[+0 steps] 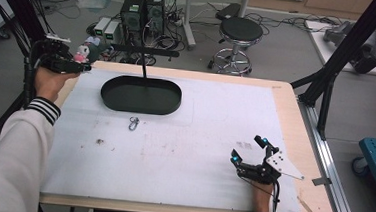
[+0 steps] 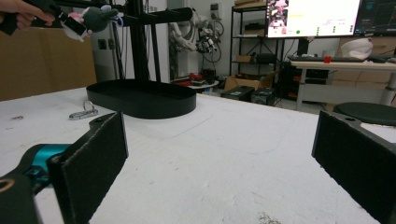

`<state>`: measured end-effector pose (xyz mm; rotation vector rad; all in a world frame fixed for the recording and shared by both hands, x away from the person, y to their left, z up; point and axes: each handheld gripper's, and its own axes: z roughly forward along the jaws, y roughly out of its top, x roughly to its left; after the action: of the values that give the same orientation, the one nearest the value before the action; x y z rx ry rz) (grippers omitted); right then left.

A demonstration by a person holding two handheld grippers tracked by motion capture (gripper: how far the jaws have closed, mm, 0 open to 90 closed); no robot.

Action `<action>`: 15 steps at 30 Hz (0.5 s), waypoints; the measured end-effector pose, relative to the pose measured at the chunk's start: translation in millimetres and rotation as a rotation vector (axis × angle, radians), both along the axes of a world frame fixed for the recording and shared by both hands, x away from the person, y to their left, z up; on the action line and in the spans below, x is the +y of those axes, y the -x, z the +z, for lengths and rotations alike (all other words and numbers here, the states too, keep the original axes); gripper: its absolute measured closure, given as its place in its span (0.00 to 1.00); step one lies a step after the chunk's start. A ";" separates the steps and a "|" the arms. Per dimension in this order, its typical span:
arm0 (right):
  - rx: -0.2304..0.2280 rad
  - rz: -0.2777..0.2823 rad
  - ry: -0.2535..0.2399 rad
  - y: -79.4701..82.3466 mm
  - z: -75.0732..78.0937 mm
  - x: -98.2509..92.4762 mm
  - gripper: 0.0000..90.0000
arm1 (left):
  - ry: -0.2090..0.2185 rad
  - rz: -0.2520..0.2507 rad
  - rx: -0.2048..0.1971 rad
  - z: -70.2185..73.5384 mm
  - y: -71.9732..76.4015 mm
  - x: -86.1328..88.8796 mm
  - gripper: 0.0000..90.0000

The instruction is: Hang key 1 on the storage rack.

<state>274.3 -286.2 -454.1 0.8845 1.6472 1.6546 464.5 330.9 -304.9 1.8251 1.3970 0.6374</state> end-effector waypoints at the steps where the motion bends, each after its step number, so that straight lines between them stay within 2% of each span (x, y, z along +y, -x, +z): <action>1: 0.001 0.000 0.002 0.1 0.0 0.0 0.03 | -0.001 -0.002 0.003 -1.7 0.2 0.6 0.60; 15: -0.002 0.000 0.003 0.0 0.0 0.2 0.03 | -0.011 -0.019 0.030 -26.6 -1.2 0.7 0.60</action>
<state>274.3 -286.0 -454.1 0.8815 1.6479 1.6519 465.7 331.6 -331.5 1.8618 1.3961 0.6117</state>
